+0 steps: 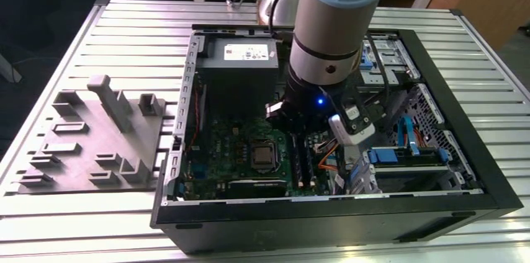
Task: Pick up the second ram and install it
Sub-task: 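Press down the second ram until it locks into place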
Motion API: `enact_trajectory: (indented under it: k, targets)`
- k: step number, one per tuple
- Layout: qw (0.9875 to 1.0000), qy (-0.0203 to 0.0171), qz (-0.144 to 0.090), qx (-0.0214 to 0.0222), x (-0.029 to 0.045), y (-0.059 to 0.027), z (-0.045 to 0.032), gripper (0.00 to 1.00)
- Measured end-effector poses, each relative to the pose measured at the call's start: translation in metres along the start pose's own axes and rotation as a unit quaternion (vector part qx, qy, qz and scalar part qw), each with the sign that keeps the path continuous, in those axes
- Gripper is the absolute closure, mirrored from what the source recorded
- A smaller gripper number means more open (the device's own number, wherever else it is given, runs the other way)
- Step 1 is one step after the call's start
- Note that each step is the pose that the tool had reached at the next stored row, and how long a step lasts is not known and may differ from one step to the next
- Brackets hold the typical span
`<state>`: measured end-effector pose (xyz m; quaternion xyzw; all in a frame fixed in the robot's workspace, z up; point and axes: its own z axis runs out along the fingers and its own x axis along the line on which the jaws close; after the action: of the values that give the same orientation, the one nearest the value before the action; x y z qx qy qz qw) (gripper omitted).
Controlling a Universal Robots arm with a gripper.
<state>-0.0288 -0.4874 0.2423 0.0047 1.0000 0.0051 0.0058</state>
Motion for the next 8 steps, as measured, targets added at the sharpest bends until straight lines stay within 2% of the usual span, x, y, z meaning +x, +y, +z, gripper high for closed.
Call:
enact_trajectory:
  k: [2, 5, 8]
  targets:
    - [1.0000, 0.0000, 0.000, 0.0001, -0.0001, 0.0002, -0.0005, 0.90]
    - [1.0000, 0.0001, 0.000, 0.0001, 0.0000, 0.0003, -0.0054, 0.90]
    - [1.0000, 0.0000, 0.000, -0.0001, -0.0001, 0.0004, -0.0058, 0.90]
